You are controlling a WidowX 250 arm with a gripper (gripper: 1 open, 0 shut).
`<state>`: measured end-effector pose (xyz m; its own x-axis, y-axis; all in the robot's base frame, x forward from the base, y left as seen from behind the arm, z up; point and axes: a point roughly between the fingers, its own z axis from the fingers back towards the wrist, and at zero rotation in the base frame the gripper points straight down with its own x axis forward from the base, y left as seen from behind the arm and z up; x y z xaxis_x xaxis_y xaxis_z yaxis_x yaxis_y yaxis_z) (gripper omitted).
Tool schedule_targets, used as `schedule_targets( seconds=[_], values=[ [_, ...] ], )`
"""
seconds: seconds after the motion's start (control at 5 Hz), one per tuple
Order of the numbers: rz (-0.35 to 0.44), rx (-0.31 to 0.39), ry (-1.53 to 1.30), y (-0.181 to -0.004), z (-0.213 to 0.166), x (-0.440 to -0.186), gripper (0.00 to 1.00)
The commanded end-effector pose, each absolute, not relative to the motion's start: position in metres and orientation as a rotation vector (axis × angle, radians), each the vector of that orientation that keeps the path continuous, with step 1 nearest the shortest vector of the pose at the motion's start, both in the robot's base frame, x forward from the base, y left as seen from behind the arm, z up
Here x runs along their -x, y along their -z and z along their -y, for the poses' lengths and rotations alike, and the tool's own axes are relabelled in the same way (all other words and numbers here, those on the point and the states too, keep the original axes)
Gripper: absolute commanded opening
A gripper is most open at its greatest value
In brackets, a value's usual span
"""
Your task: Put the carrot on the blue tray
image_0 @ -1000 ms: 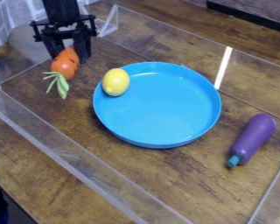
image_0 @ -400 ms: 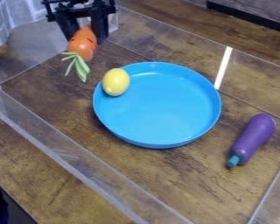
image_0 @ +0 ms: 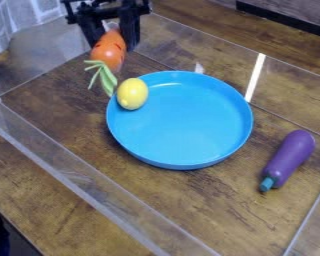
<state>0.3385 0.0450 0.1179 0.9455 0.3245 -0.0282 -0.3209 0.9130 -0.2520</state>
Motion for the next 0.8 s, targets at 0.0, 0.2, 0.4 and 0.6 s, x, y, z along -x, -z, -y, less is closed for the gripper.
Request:
schedule_targets(
  seconds=[0.0,0.2,0.4,0.6],
  values=[
    [0.085,0.254,-0.229,-0.144,-0.029,-0.331,0.0],
    [0.092,0.244,-0.276,-0.13,-0.017,-0.327,0.0],
    [0.107,0.237,-0.334,-0.115,-0.009,-0.326,0.0],
    [0.117,0.207,-0.375,-0.103,-0.004,-0.329,0.0]
  ],
)
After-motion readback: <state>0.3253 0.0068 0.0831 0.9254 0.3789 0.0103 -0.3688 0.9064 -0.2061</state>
